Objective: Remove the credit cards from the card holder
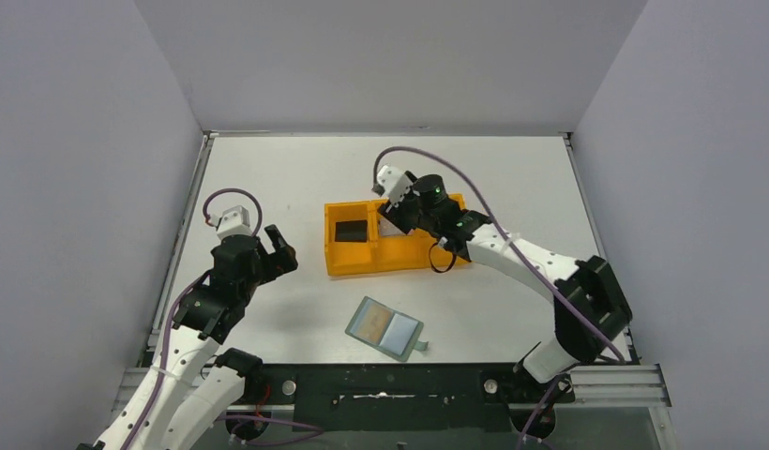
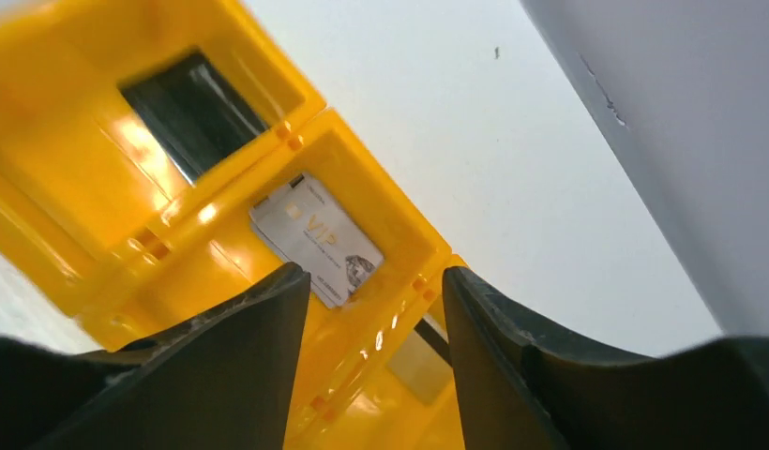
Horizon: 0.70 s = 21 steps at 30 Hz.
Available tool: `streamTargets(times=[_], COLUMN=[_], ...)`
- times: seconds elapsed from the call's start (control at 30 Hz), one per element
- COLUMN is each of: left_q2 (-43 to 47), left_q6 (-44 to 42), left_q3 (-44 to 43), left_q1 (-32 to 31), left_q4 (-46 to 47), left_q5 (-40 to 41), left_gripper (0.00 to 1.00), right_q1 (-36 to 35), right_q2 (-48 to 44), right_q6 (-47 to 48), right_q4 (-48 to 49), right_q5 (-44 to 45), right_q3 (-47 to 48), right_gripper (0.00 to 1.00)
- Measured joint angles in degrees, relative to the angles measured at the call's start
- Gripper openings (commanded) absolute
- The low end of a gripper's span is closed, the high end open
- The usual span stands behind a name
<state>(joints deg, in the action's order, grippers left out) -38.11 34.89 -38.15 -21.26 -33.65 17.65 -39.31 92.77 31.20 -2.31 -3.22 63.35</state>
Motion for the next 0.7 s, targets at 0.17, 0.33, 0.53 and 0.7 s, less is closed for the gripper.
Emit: streamTargets(times=[0.17,0.33,0.53,0.7], left_q2=[0.0,0.0,0.0,-0.1], left_q6=[0.0,0.0,0.0,0.0], left_q3=[0.0,0.0,0.0,0.0], left_q1=[0.0,0.1,0.1,0.1], left_q4=[0.0,0.0,0.0,0.0], left_q5=[-0.2,-0.3,-0.3,-0.3], left_gripper=[0.91,0.91,0.91,0.91], right_q1=[-0.1,-5.8,-21.2,-30.7], right_q2=[-12.0,-16.8,-15.5,-9.8], right_q6=[-35.0,-60.1,-84.0,-96.8], right_q4=[-3.0,-5.9,-17.2,-22.9], right_q5=[2.4,8.3,17.7,26.2], right_q3=[-0.4,-9.1,-16.0,-12.7], right_gripper=[0.55,0.56,0.53,0.5])
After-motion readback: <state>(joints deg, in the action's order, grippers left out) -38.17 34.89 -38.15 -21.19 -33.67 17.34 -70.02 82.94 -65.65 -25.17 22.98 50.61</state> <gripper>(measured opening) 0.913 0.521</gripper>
